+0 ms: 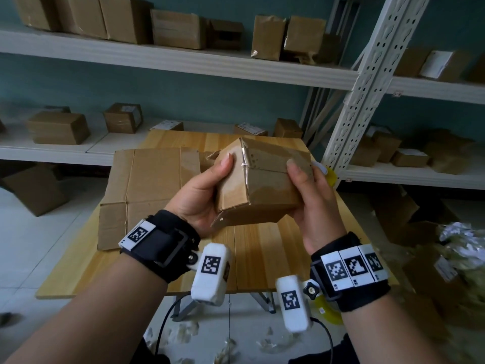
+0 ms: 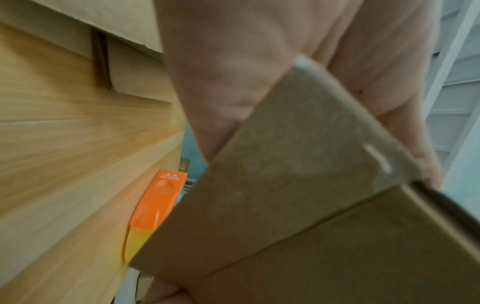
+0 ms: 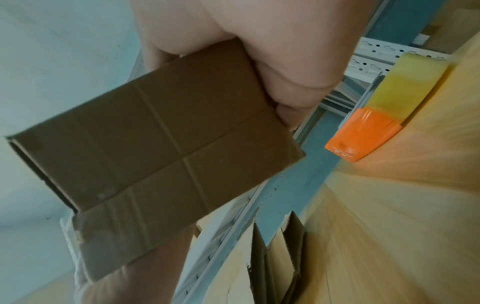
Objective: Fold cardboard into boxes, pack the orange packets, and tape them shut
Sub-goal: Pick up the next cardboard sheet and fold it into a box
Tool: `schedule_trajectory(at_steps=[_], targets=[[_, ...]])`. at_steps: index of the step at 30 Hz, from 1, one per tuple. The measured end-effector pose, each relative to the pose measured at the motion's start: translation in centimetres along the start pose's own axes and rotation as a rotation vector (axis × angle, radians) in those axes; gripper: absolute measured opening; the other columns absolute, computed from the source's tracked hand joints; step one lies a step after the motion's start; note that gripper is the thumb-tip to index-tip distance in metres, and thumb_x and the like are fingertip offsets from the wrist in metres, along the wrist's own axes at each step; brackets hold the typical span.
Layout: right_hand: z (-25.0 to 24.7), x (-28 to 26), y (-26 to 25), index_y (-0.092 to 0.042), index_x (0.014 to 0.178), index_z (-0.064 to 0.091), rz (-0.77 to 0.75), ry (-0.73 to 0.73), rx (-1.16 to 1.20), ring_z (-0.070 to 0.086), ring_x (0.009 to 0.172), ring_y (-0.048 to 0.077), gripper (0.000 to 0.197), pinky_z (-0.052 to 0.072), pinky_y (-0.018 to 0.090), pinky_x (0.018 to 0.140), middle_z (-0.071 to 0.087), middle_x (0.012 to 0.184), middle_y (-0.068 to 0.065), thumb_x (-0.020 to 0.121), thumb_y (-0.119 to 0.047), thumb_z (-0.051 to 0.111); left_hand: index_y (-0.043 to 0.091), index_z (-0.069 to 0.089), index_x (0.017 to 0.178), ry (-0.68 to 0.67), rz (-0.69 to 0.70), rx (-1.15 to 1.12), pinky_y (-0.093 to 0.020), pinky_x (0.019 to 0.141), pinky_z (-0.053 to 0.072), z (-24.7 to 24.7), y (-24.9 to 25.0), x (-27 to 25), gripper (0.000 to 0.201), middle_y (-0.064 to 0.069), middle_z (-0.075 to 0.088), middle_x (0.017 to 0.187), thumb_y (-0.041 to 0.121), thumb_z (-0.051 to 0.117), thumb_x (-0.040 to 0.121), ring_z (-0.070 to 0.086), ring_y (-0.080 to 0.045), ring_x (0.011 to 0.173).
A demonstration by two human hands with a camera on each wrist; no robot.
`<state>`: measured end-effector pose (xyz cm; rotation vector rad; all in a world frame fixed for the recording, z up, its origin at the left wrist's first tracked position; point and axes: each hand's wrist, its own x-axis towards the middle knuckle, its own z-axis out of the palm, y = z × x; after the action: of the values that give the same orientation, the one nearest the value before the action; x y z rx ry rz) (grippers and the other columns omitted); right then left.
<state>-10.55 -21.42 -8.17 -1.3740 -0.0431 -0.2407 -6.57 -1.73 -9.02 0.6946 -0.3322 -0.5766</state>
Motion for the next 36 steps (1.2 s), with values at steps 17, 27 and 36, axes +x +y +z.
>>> schedule_trajectory(at_steps=[17,27,36], targets=[[-1.3,0.2,-0.3,-0.040,0.130,0.060,-0.165,0.214,-0.085,0.069,0.116,0.006,0.068,0.056,0.044,0.106,0.073,0.123,-0.015,0.070,-0.064,0.083,0.012,0.056,0.137,0.535,0.399,0.689,-0.030,0.076,0.065,2.2,-1.8,0.7,0.055,-0.006,0.076,0.120,0.048,0.066,0.096,0.078,-0.017,0.098],[-0.9,0.6,0.6,-0.038,0.130,0.056,-0.227,0.255,-0.187,0.055,0.106,-0.026,0.036,0.041,-0.001,0.088,0.062,0.110,-0.047,0.101,-0.058,0.049,0.032,0.063,0.141,0.544,0.503,1.007,-0.053,0.113,0.049,0.9,-3.2,1.7,0.076,0.002,0.060,0.142,0.086,0.037,0.094,0.055,-0.019,0.135],[-0.5,0.4,0.5,-0.035,0.130,0.059,-0.243,0.186,-0.252,0.060,0.110,-0.016,0.036,0.046,0.002,0.088,0.067,0.115,-0.035,0.100,-0.054,0.055,0.029,0.055,0.152,0.623,0.515,1.123,-0.046,0.130,0.025,1.8,-3.2,1.5,0.055,0.006,0.040,0.167,0.059,0.035,0.110,0.024,-0.014,0.159]])
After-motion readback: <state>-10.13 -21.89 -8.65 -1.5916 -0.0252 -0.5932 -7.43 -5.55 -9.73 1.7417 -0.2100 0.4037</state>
